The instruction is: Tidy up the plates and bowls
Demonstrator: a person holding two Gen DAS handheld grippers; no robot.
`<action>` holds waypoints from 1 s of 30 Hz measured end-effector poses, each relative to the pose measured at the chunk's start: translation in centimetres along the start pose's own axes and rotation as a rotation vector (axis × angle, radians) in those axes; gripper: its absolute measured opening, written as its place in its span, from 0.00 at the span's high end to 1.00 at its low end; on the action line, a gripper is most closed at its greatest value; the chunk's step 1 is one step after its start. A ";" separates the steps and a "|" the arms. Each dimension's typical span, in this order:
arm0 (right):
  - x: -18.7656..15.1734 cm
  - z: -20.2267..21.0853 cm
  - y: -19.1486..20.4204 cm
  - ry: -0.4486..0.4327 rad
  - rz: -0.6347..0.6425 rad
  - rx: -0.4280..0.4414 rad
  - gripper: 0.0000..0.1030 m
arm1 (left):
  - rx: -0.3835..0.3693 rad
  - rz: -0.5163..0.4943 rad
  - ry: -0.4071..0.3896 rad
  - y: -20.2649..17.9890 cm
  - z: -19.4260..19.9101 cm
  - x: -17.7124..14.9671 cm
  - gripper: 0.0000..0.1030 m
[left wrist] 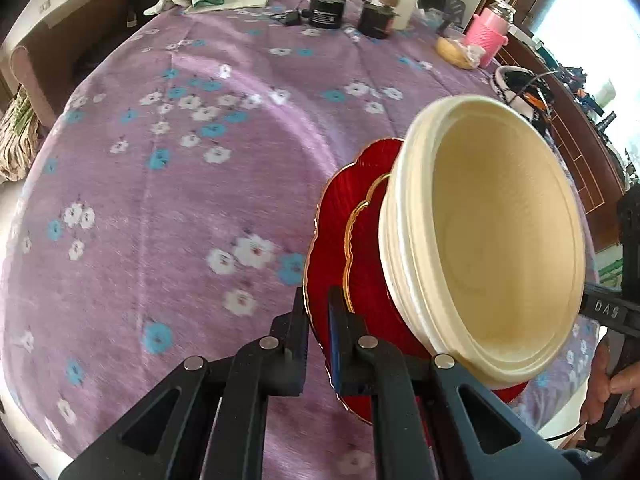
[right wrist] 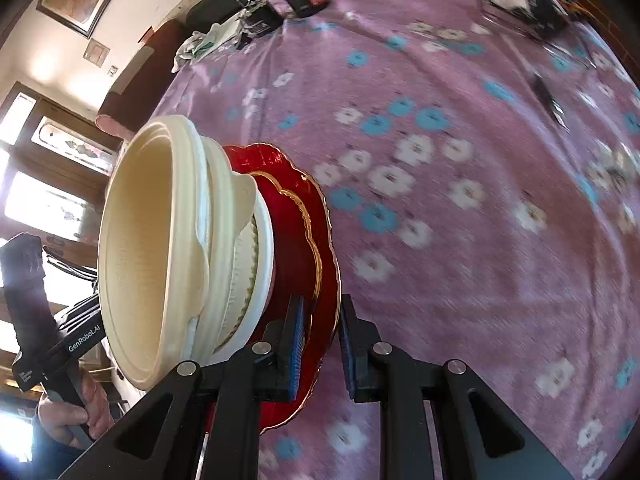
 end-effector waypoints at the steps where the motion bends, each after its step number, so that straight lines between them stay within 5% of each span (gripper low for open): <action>1: 0.6 -0.3 0.6 -0.009 -0.001 -0.009 0.82 | 0.002 0.000 -0.001 0.4 -0.1 0.2 0.92; 13: 0.6 -0.6 1.7 -0.029 -0.063 -0.023 0.78 | -0.034 -0.039 -0.024 1.6 -0.5 1.1 0.90; 16: -0.4 0.2 1.2 -0.044 -0.093 -0.030 0.68 | -0.041 -0.035 -0.034 2.1 -0.1 0.8 0.85; 21: -2.2 2.5 0.1 -0.090 -0.115 -0.107 0.43 | -0.004 0.002 -0.090 3.5 1.5 0.1 0.63; 26: -3.8 4.0 0.6 -0.112 0.016 -0.279 0.43 | 0.053 0.058 -0.163 3.6 3.8 -2.0 0.58; 30: -4.4 5.9 2.3 -0.168 0.163 -0.329 0.43 | 0.102 0.086 -0.222 2.4 5.7 -3.8 0.47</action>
Point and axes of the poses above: each gripper's, at about its wrist camera, not at the fingertips, and z roughly against the way its jaws point, y to its left, x to its top, the point moved 6 cm from there along -z, roughly the way its jaws point, and after that the axes turned 10 degrees about y, right-handed, at the moved point
